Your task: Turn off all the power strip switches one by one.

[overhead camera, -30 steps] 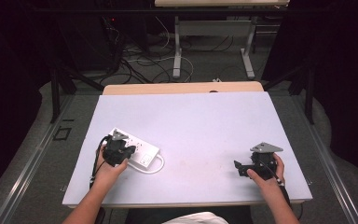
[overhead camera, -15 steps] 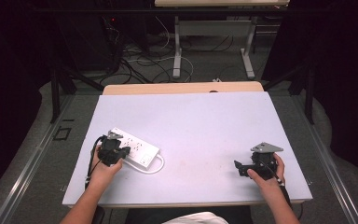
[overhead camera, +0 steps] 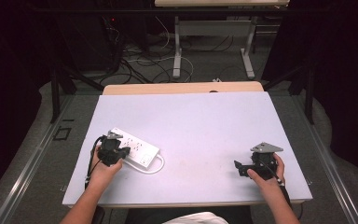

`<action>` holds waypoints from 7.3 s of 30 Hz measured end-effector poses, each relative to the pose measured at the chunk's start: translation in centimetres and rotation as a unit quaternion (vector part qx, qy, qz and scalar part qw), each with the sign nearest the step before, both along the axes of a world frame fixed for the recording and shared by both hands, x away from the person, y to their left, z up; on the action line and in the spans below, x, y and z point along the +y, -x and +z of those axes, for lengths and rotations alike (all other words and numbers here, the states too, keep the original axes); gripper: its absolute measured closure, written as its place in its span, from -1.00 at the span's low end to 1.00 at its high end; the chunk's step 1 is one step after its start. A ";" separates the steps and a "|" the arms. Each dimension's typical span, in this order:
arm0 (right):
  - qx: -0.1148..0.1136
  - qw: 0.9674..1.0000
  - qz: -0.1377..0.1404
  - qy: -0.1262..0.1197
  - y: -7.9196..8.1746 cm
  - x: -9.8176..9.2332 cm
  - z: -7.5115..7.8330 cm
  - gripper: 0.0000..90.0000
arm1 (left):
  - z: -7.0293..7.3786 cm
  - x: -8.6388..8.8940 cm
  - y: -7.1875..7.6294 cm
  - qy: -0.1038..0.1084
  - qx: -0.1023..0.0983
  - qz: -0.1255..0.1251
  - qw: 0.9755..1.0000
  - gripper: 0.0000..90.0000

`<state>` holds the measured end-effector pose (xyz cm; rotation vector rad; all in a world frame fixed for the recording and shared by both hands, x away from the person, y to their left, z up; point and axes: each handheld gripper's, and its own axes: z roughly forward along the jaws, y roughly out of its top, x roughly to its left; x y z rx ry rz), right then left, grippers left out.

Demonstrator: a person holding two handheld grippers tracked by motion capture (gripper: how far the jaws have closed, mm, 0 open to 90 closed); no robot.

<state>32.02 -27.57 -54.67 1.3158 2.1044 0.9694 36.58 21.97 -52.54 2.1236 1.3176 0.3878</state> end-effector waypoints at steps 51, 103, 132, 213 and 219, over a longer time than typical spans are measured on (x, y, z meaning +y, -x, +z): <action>0.000 1.000 0.000 0.002 0.0 0.3 0.0 -0.88 | 1.9 -0.4 -2.1 -0.013 -0.020 0.005 1.000 1.00; 0.002 1.000 -0.001 0.001 0.0 0.2 -0.1 -0.88 | 1.1 3.1 -3.4 0.002 0.054 0.035 0.998 1.00; 0.002 1.000 0.000 0.000 0.0 0.2 -0.1 -0.87 | 0.8 3.5 -3.4 0.009 0.066 0.029 0.997 1.00; 0.005 1.000 0.002 0.003 -0.1 0.3 -0.2 -0.87 | 1.2 6.4 -4.6 0.014 0.034 0.086 0.996 1.00; 0.004 1.000 0.002 0.002 -0.1 0.3 -0.2 -0.87 | 0.9 6.4 -4.7 0.011 0.041 0.085 0.995 1.00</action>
